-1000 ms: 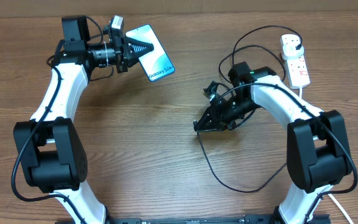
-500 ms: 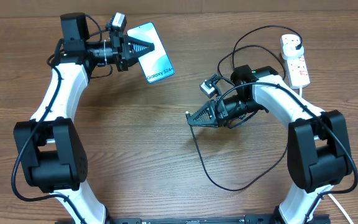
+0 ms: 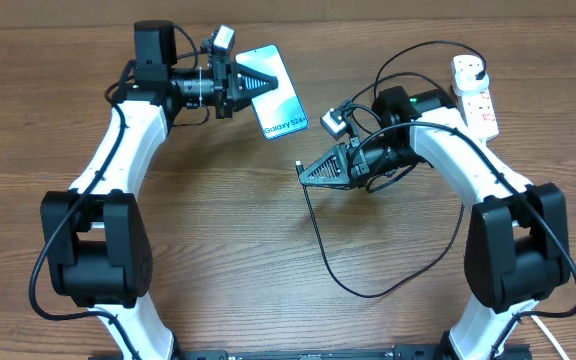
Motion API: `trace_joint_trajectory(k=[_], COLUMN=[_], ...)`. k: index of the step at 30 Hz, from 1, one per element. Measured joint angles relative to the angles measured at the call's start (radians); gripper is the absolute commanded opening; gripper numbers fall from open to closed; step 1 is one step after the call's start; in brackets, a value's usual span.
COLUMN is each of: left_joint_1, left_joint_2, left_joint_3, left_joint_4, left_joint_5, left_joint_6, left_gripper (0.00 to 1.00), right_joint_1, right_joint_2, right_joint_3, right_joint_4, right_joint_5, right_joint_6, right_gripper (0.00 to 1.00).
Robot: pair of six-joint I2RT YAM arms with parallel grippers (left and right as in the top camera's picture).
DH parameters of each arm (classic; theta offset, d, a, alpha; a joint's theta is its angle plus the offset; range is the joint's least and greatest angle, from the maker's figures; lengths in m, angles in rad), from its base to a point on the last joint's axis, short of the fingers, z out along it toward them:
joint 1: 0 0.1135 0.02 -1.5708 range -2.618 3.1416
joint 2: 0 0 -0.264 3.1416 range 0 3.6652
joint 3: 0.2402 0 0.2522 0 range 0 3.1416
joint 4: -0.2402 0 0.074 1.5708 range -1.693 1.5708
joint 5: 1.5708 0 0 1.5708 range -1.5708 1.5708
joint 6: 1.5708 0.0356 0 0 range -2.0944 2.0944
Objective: Plug charger to phone and switch on socket
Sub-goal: 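Lift the plug with the right gripper toward the phone's bottom end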
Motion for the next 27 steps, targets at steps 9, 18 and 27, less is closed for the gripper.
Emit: trace_joint_trajectory(k=[9,18,27], left_joint_1=[0.003,0.003,0.003], left_joint_2=[0.0,0.0,0.0], left_joint_3=[0.0,0.0,0.0], left_joint_4=[-0.1,-0.123,-0.126], left_joint_5=[-0.004,-0.005,-0.005], left_joint_6=[0.012,0.055,0.068], left_gripper=[0.04,0.04,0.04], right_joint_1=[0.0,0.0,0.0], right_joint_2=[-0.015,-0.015,-0.015], right_joint_3=[0.004,0.032,0.072], right_joint_4=[0.028,0.018,0.013], right_joint_5=[0.053,0.116,0.131], right_joint_6=[0.087,0.168,0.198], right_gripper=[0.04,0.04,0.04])
